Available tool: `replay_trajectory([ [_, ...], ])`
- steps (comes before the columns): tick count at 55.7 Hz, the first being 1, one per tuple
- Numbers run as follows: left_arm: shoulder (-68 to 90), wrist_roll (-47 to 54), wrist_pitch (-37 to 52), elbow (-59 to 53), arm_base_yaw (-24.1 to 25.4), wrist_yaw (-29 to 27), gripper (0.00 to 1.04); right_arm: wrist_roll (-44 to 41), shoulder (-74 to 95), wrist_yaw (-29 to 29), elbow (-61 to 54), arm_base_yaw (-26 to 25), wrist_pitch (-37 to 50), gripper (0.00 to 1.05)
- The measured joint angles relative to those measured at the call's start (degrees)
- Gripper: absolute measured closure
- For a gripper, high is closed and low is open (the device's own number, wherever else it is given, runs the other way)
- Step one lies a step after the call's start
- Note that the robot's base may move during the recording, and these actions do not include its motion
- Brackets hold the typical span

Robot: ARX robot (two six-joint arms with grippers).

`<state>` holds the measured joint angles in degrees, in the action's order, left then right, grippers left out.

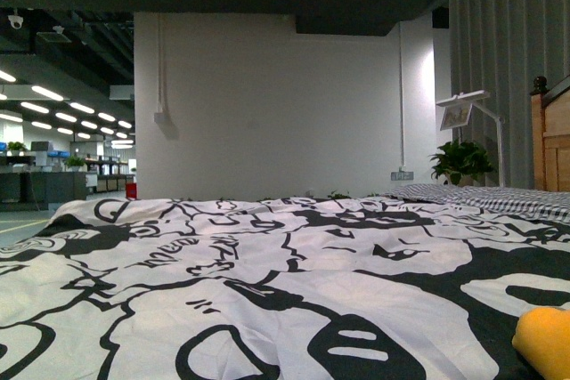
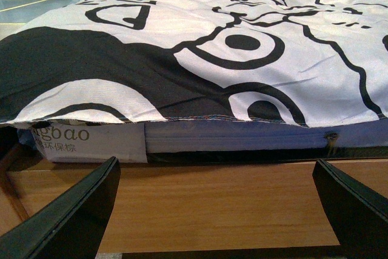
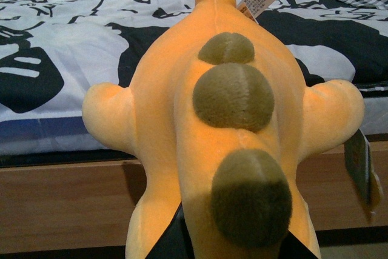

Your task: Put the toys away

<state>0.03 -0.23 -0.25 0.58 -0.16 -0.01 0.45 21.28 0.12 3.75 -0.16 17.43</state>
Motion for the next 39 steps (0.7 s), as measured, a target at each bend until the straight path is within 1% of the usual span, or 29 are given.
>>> replay_trajectory([
  [16,0.00,0.00,0.00,0.00,0.00,0.00,0.06,0.00,-4.81,0.04,-1.66,0.00,-3.30,0.98],
  [19,0.00,0.00,0.00,0.00,0.00,0.00,0.06,0.00,-5.84,0.04,-2.93,0.00,-2.43,0.98],
  [39,0.00,0.00,0.00,0.00,0.00,0.00,0.06,-0.02,-10.54,0.09,-2.97,0.00,-6.82,0.98],
])
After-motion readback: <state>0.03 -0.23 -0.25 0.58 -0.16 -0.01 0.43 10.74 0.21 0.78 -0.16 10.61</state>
